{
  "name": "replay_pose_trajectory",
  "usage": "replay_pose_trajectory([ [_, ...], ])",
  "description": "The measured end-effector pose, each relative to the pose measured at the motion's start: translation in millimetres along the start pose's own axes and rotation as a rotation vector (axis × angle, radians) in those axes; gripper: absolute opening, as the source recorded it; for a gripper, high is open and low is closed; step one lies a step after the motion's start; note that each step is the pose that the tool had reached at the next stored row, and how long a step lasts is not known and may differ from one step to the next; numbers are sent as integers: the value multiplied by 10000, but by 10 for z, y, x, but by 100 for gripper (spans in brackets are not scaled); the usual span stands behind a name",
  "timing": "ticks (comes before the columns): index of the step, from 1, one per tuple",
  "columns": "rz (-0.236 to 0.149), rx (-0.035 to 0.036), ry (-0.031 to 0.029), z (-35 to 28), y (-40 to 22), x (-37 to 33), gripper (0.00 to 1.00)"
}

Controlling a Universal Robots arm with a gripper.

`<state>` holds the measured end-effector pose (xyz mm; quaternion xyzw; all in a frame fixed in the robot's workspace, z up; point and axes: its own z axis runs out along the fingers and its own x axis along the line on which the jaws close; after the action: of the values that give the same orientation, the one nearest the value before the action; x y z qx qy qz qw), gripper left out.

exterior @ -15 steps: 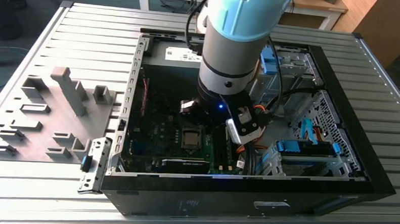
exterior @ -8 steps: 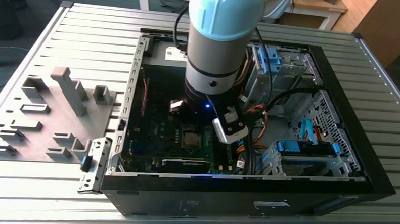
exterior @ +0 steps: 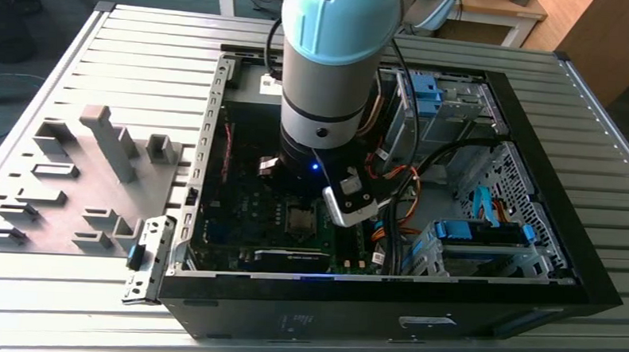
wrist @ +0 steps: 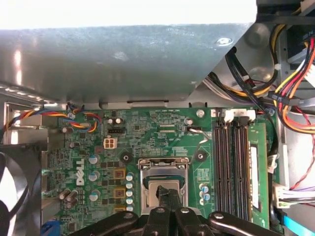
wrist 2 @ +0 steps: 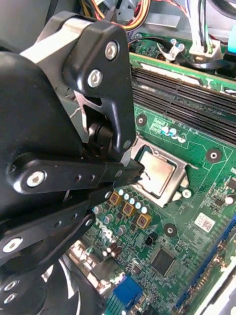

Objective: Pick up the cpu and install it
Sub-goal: 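Close the cpu cover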

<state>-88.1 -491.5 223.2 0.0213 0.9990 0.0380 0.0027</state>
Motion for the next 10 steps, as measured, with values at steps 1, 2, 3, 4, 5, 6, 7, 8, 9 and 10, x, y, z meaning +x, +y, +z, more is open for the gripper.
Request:
replay_pose_trajectory([
  [1, 13, -2, -2, 1, 0, 0, 11],
  [2, 14, -2, -2, 1, 0, 0, 11],
  [3, 16, -2, -3, 1, 0, 1, 11],
  [4, 16, -2, -3, 1, 0, 1, 11],
  [5, 16, -2, -3, 1, 0, 1, 11],
  [6, 16, -2, -3, 1, 0, 1, 11],
  [7, 16, -2, -3, 1, 0, 1, 11],
  [8, 13, -2, -2, 1, 0, 1, 11],
  [9, -49, -3, 2, 1, 0, 1, 11],
  [10, -208, -1, 15, 0, 0, 2, 11],
])
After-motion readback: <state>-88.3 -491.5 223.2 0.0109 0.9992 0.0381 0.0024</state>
